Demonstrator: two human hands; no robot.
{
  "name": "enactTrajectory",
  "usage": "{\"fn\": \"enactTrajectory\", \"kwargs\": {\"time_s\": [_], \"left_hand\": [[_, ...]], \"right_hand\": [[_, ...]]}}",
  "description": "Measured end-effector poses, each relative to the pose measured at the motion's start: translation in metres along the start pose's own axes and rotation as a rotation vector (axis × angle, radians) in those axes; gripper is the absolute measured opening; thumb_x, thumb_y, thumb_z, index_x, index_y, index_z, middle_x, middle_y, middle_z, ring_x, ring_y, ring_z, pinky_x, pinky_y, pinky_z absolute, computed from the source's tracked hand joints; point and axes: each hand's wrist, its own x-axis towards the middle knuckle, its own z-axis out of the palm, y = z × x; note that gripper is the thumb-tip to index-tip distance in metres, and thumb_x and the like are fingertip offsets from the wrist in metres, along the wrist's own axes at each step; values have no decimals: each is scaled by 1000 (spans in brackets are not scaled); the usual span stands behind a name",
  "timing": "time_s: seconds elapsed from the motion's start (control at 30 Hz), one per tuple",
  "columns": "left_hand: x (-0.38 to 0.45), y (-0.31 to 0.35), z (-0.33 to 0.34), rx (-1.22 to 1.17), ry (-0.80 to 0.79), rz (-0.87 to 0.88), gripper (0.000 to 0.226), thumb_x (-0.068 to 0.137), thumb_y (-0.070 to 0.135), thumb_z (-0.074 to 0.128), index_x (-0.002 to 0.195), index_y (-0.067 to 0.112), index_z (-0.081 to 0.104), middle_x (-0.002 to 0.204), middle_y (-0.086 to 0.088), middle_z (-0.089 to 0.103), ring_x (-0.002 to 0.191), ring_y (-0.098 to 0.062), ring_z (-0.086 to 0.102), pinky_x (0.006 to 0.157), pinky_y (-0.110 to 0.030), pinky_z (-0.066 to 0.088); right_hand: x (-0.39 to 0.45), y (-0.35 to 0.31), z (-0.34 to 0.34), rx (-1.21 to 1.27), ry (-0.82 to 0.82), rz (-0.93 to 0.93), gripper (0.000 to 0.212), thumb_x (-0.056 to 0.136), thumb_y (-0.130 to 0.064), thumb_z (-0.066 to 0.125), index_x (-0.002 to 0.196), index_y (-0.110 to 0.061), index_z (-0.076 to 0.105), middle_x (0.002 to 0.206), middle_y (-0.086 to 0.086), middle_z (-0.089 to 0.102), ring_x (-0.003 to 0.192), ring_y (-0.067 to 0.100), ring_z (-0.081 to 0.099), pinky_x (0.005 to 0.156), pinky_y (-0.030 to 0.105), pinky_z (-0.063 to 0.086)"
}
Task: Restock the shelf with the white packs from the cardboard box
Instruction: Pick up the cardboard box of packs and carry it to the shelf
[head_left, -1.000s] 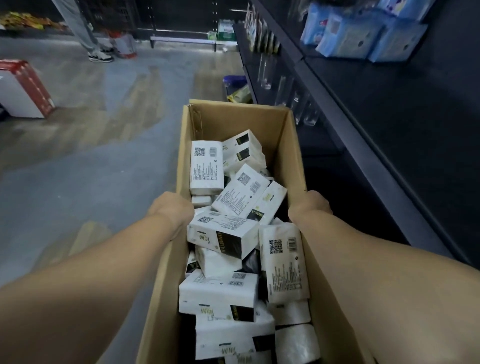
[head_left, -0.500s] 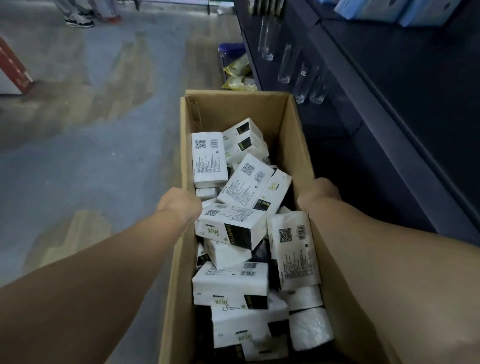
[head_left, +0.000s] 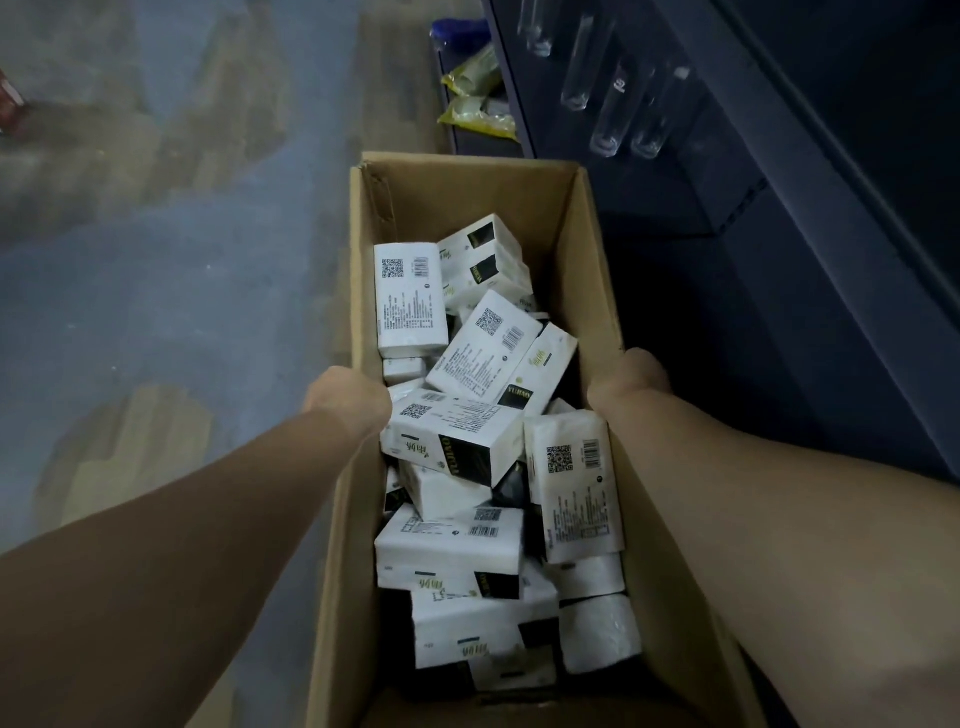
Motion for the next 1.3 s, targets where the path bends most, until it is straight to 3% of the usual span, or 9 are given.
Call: {"fn": "enactTrajectory", "kwargs": {"time_s": [0.1, 0.23, 0.53, 0.67, 0.8, 0.97, 1.13, 1.23, 1.3], "left_hand": [[8, -6, 6, 6, -8, -7, 21, 91, -2, 43, 76, -4, 58, 109, -25, 66, 99, -37, 64, 74, -38, 50], [9, -13, 17, -105, -19, -35, 30, 96, 5, 46, 117, -9, 61, 121, -26, 62, 112, -40, 60, 88, -41, 50], [12, -25, 15, 63, -29, -3, 24, 96, 7, 44, 99, -8, 64, 110, -23, 64, 90, -35, 58, 73, -36, 46], [17, -30, 18, 66, -48, 7, 29, 97, 10, 44, 109, -9, 64, 118, -24, 62, 102, -37, 59, 77, -34, 44], [17, -39, 16, 94, -36, -12, 21, 94, 10, 46, 84, -2, 60, 107, -22, 65, 74, -31, 53, 63, -31, 41], [14, -33, 25, 21, -62, -7, 28, 97, 7, 44, 111, -10, 62, 116, -24, 63, 107, -38, 61, 78, -36, 48], [18, -32, 29, -21, -14, -54, 14, 94, 6, 46, 83, -2, 52, 92, -16, 54, 81, -32, 54, 67, -35, 42], [21, -32, 30, -53, 12, -41, 27, 95, 10, 48, 114, -7, 57, 109, -21, 62, 92, -36, 58, 67, -33, 41], [18, -30, 29, -63, 25, -22, 32, 96, 12, 48, 122, -4, 58, 118, -21, 63, 80, -30, 56, 57, -29, 37]], "right_hand": [[9, 5, 5, 20, -1, 11, 29, 95, -6, 52, 123, -1, 56, 126, 19, 60, 117, 37, 58, 88, 37, 47], [11, 11, 12, 19, 15, 33, 30, 96, -5, 49, 125, 0, 54, 128, 21, 59, 118, 39, 57, 93, 42, 47], [16, 15, 19, -20, 6, 40, 33, 96, -7, 49, 129, 0, 52, 132, 21, 57, 121, 39, 56, 94, 44, 48], [17, 17, 23, -30, 11, 59, 36, 95, -8, 52, 130, -1, 50, 133, 20, 56, 121, 40, 56, 97, 47, 49], [20, 17, 25, -45, 16, 81, 43, 94, -7, 53, 136, -1, 42, 137, 21, 53, 123, 40, 54, 97, 47, 48], [27, 24, 29, -14, 21, 130, 48, 95, -4, 52, 141, 0, 37, 140, 23, 49, 126, 40, 51, 101, 50, 46], [32, 21, 33, -25, 28, 126, 52, 95, -6, 51, 144, -3, 33, 144, 22, 44, 130, 40, 47, 103, 49, 44], [30, 18, 40, -23, 52, 121, 54, 92, -12, 55, 141, -5, 32, 142, 20, 46, 128, 41, 48, 102, 54, 44], [30, 18, 45, -21, 59, 120, 55, 91, -13, 55, 141, -6, 32, 142, 20, 45, 129, 41, 46, 102, 57, 42]]}}
